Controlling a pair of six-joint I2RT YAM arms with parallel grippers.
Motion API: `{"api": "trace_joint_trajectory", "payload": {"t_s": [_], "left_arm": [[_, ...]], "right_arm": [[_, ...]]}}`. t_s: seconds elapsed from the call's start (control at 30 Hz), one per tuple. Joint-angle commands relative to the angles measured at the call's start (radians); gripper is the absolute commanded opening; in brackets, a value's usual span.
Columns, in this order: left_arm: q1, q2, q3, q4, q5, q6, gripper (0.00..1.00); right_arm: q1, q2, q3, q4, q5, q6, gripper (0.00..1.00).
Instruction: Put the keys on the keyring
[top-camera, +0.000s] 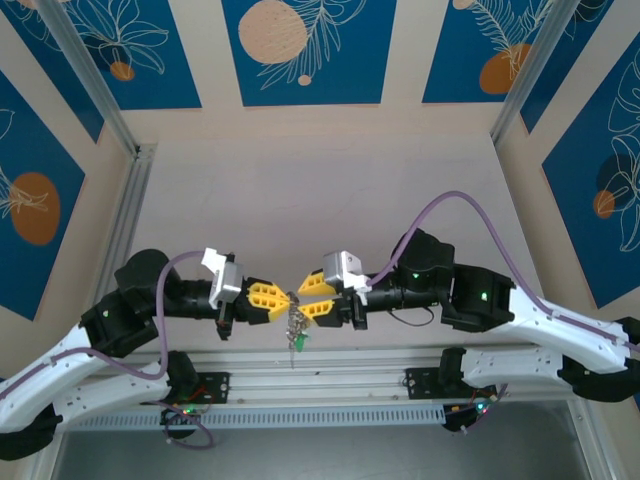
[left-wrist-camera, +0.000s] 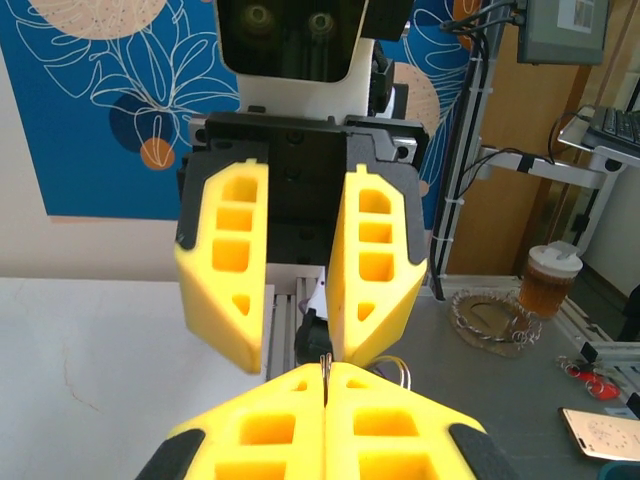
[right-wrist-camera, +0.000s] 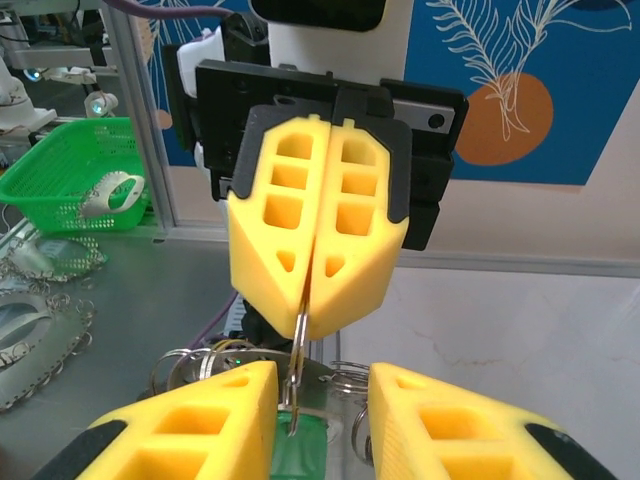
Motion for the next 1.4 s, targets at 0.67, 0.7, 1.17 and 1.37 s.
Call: {"api": "trace_joint_trajectory", "payload": {"t_s": [0.67,0.7,1.17,1.37], "left_arm": [[-0.006,-0.009,0.022,0.037,0.002,0.001,0.00],[-0.006,-0.007,0.036,0.006,-0.017,0.015,0.00],[-0.006,0.148,0.374,-0.580,-0.178,0.247,0.41],[-0.006,0.178,0.370,-0.602,-0.161,0.270,0.36]], "right_arm": [[-0.031,0.020,0.039,0.003,-0.041,0.011,0.00],[-0.031,0.017,0.046,-0.012,-0.036,0.005,0.00],[0.032,0.137,0.218,-0.359,0.169,-0.103,0.00],[0.035,0.151,0.241,-0.361,0.137,-0.120,0.00]]}}
